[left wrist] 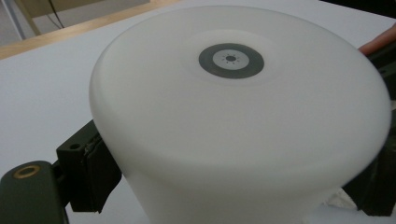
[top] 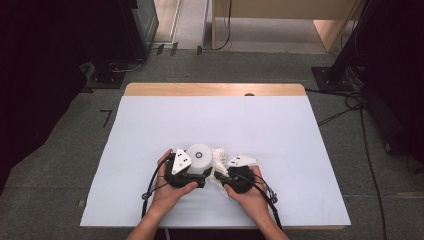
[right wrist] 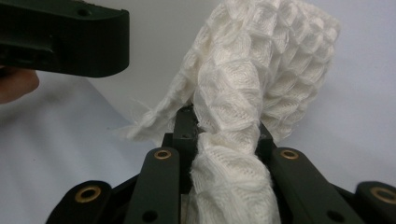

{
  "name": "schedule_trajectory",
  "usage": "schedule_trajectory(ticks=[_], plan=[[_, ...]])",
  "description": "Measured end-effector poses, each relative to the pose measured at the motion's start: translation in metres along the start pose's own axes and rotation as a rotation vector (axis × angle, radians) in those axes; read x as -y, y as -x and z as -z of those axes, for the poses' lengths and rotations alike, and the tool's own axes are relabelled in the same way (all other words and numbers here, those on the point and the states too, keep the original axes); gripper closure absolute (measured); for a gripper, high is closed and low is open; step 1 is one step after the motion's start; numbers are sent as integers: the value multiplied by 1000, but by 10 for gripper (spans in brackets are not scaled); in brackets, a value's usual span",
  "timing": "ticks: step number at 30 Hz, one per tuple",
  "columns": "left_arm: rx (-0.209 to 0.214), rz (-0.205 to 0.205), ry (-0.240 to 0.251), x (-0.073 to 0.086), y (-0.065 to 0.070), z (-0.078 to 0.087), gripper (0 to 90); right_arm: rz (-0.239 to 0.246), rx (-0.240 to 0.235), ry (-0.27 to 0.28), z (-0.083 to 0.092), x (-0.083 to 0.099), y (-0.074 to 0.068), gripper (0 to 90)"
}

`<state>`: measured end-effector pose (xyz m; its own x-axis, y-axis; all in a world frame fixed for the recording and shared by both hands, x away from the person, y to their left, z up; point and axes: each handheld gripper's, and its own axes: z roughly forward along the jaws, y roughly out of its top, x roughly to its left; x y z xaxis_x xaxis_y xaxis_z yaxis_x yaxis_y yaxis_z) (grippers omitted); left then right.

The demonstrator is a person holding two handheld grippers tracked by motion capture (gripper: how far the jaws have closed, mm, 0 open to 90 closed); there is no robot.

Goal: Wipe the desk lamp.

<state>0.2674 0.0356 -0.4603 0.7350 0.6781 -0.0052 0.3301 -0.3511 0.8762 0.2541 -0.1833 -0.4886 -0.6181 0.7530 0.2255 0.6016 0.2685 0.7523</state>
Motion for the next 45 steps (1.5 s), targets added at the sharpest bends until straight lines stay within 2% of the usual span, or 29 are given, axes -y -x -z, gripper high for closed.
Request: schedule_trajectory(ticks=[2,4,6,10,12,14,16,19,20,23,25,27,28,30,32,33,36,38,40,43,45], plan=[[50,9,10,2,-8,4,85,15,-12,7,1,-2,0,727],[100,22,26,5,-14,7,85,27,-21,51,8,-6,-2,727],[142,26,36,7,-17,9,85,52,-9,108,17,-12,-5,726],[159,-12,36,7,-11,8,85,118,12,241,40,-24,-13,726],[161,-25,35,7,-9,8,85,166,31,264,44,-25,-15,726],[159,-28,29,7,-9,8,85,201,55,234,38,-21,-15,726],[158,-28,26,7,-10,8,85,228,84,179,26,-12,-15,727],[158,-44,27,7,-11,10,85,210,78,87,8,-2,-12,727],[161,-47,30,8,-12,10,85,185,59,52,4,-2,-10,726],[167,-39,32,8,-14,10,84,144,44,41,5,-4,-4,718],[163,-28,29,8,-15,10,80,103,70,20,8,-7,2,667],[154,-28,20,7,-13,10,76,85,105,-1,8,-7,9,588],[150,-31,16,7,-12,11,72,75,136,-6,9,-7,13,536],[137,-36,4,7,-9,11,65,55,155,7,11,-7,18,493],[130,-35,7,6,-6,13,65,53,167,34,17,-9,20,471],[124,-29,11,6,-5,14,65,63,188,43,19,-10,20,461],[108,18,19,4,-3,18,61,84,240,68,25,-14,18,438],[83,54,22,4,1,18,58,92,248,79,25,-16,17,439],[43,67,12,5,6,16,54,105,242,55,21,-16,15,455],[-32,90,3,6,15,12,49,101,237,-8,9,-13,15,511],[-86,87,-1,7,21,9,47,74,229,-44,2,-9,19,586]])
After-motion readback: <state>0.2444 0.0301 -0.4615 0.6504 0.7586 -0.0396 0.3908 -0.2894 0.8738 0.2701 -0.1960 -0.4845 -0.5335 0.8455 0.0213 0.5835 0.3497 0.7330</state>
